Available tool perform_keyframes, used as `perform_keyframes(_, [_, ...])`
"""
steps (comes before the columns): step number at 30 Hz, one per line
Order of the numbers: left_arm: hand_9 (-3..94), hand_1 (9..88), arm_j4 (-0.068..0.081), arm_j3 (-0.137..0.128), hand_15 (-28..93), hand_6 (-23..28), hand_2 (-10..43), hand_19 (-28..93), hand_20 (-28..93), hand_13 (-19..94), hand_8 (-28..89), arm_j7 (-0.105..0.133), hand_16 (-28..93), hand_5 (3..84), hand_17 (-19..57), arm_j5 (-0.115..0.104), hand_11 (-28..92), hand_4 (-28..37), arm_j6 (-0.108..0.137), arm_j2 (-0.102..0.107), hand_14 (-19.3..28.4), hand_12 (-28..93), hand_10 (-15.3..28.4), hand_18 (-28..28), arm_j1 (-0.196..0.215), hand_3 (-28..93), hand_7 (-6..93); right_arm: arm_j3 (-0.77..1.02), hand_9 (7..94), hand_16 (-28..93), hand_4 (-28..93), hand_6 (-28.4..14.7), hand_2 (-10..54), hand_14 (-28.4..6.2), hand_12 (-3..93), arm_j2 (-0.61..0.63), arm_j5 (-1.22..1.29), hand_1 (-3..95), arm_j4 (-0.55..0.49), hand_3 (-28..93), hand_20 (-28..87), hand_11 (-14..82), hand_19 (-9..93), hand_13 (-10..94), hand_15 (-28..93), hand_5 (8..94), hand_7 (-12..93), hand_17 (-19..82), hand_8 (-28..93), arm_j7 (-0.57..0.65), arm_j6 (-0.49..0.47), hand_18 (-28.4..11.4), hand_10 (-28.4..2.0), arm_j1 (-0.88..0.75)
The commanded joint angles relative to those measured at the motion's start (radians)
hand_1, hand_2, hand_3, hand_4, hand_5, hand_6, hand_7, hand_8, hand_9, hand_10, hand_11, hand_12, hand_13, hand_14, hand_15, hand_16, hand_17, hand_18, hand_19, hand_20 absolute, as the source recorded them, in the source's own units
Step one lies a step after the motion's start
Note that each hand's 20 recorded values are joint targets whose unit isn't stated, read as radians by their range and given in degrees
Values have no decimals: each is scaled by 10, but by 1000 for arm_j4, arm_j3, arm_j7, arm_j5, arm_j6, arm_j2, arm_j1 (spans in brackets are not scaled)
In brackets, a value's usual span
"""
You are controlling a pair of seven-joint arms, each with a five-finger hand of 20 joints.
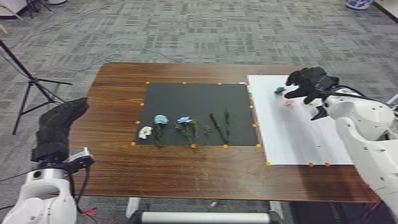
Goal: Arrange flowers
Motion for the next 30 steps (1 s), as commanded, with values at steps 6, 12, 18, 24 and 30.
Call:
perform_keyframes(6, [478, 224, -10, 1, 175, 35, 84, 60, 145, 364, -85, 2, -28, 498, 56, 8, 220, -283, -13, -12, 157, 104, 135, 92, 9, 682, 193, 22, 593, 294, -251, 11, -95, -126, 179, -46, -52, 347, 77, 712, 515, 154, 649, 616, 480, 546, 262, 269, -136, -6, 9, -223, -115, -46])
perform_keyframes(12, [478, 224, -12, 6, 176, 35, 84, 59, 145, 366, -85, 5, -29, 500, 56, 7, 220, -283, -10, -13, 157, 105, 135, 92, 2, 683, 192, -9, 606, 295, -252, 10, -95, -123, 178, -68, -55, 359, 119, 724, 515, 161, 654, 625, 481, 548, 263, 277, -137, 7, 68, -221, -112, -20])
perform_keyframes(18, [478, 225, -12, 13, 178, 35, 84, 61, 145, 368, -85, 9, -29, 499, 56, 5, 221, -283, -3, -16, 156, 105, 134, 92, 2, 681, 191, -56, 727, 318, -262, 37, -95, -102, 201, -61, -39, 512, 156, 631, 529, 170, 688, 680, 513, 639, 330, 311, -53, 13, 208, -216, -94, -15])
perform_keyframes(24, [479, 225, -15, 7, 178, 36, 85, 61, 145, 369, -85, 10, -30, 501, 56, 3, 220, -283, -2, -16, 157, 105, 135, 92, 8, 680, 191, -101, 845, 343, -270, 53, -90, -91, 304, -19, 22, 566, 146, 627, 546, 101, 713, 714, 543, 737, 321, 333, -34, 12, 308, -216, -81, 2])
perform_keyframes(30, [480, 226, -17, -5, 178, 35, 86, 61, 145, 369, -84, 9, -30, 501, 55, 0, 220, -283, -1, -11, 156, 105, 135, 92, 17, 678, 192, -149, 856, 348, -267, 52, -91, -91, 304, 44, 116, 569, 26, 628, 548, 97, 713, 715, 543, 751, 308, 334, -30, 85, 364, -215, -84, 35])
